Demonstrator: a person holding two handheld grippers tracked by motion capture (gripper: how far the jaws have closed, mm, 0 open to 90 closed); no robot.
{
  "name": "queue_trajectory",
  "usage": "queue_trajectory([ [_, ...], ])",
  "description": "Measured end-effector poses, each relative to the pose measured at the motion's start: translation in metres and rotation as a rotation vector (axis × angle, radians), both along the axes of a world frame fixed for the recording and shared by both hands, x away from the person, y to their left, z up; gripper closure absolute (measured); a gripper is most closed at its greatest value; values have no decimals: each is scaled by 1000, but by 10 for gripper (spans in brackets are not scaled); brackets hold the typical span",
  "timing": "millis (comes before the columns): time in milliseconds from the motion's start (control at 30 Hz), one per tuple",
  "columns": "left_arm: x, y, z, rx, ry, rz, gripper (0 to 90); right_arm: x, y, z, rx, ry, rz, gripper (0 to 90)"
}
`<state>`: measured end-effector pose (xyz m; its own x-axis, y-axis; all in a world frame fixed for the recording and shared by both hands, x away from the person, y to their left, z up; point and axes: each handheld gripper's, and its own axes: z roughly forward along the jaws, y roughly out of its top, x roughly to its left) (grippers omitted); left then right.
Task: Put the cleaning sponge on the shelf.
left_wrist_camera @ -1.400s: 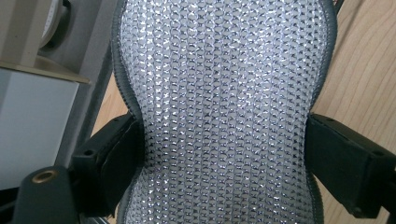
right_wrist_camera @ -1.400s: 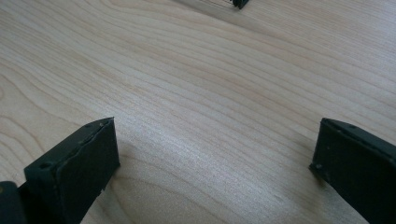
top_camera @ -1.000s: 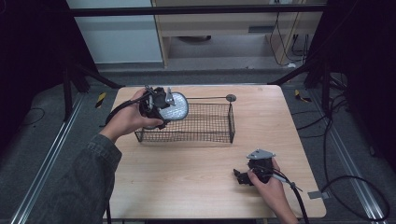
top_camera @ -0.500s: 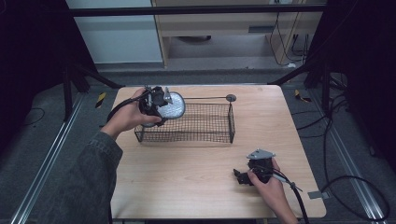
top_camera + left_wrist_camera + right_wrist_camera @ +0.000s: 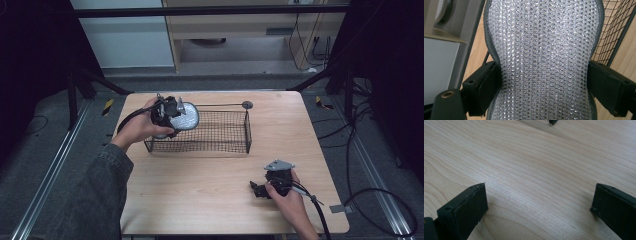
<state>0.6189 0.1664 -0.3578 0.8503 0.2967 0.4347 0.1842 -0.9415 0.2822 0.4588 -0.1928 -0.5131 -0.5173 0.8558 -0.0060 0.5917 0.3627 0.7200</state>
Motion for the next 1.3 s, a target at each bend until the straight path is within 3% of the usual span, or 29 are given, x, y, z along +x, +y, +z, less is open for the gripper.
queue_trajectory([
  [267, 0, -4, -2, 12, -5, -10, 127, 0, 0, 0, 0, 0, 1, 4],
  [567, 5, -4, -11, 39, 28, 2, 126, 0, 0, 0, 0, 0, 1, 4],
  [833, 7, -8, -15, 60, 21, -21, 125, 0, 0, 0, 0, 1, 1, 4],
  [1300, 13, -5, -20, 56, 38, -11, 118, 0, 0, 0, 0, 1, 1, 4],
])
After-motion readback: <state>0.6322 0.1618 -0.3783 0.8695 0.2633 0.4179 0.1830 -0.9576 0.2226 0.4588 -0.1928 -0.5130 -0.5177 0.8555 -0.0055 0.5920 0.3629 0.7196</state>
